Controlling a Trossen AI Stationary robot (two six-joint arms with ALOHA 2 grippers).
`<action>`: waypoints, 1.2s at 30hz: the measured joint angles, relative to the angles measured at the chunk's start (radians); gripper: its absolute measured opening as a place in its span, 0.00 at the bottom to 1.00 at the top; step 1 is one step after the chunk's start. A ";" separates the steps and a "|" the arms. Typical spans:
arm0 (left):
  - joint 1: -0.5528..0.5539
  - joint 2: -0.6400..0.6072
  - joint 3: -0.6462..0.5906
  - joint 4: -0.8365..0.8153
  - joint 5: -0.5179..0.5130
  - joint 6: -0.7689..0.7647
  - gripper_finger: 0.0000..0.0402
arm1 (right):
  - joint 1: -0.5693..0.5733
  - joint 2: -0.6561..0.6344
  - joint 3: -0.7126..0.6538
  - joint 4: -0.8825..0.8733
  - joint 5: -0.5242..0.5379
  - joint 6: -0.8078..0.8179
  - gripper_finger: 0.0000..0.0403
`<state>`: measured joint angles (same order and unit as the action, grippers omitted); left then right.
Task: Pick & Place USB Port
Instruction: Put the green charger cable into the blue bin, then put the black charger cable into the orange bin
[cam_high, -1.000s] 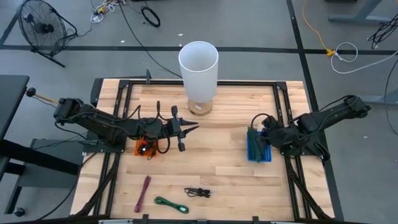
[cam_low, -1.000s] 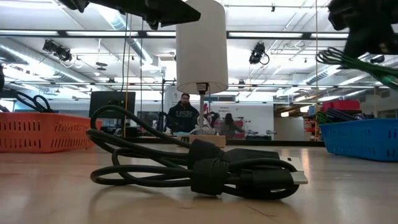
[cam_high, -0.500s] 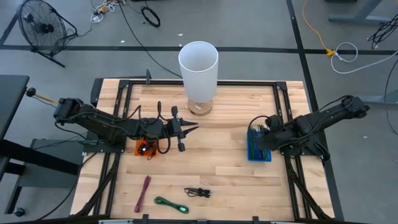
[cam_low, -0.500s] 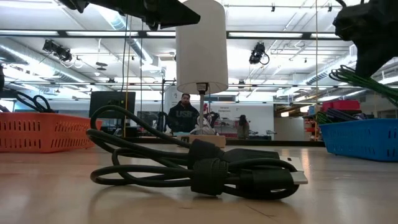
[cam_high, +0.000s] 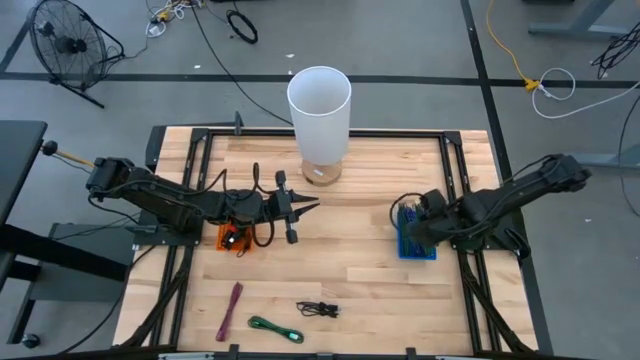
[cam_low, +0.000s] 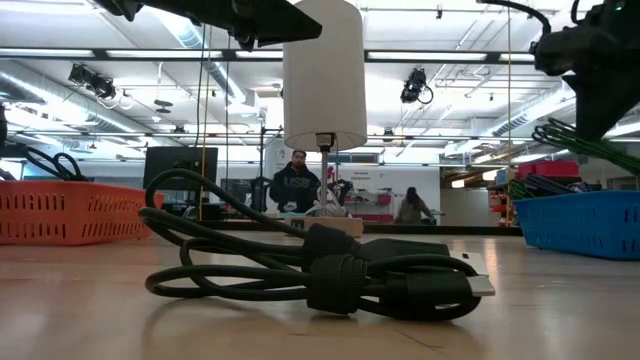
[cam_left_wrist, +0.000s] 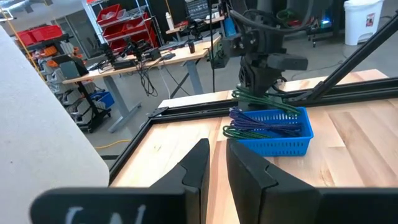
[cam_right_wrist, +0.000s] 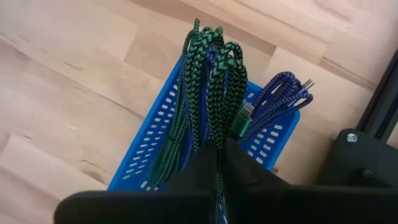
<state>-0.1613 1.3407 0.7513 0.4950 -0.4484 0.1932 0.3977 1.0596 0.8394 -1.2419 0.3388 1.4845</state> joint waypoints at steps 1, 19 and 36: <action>0.000 0.000 0.000 -0.001 0.000 0.000 0.15 | 0.000 0.006 0.000 0.000 -0.004 0.000 0.01; 0.000 0.000 0.000 -0.023 0.000 0.000 0.15 | 0.000 0.154 0.000 0.035 0.029 -0.007 0.13; -0.006 0.000 0.000 -0.022 0.000 0.002 0.15 | -0.052 0.130 0.006 0.095 0.107 -0.131 0.39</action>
<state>-0.1669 1.3411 0.7513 0.4729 -0.4484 0.1947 0.3454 1.1901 0.8451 -1.1470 0.4458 1.3539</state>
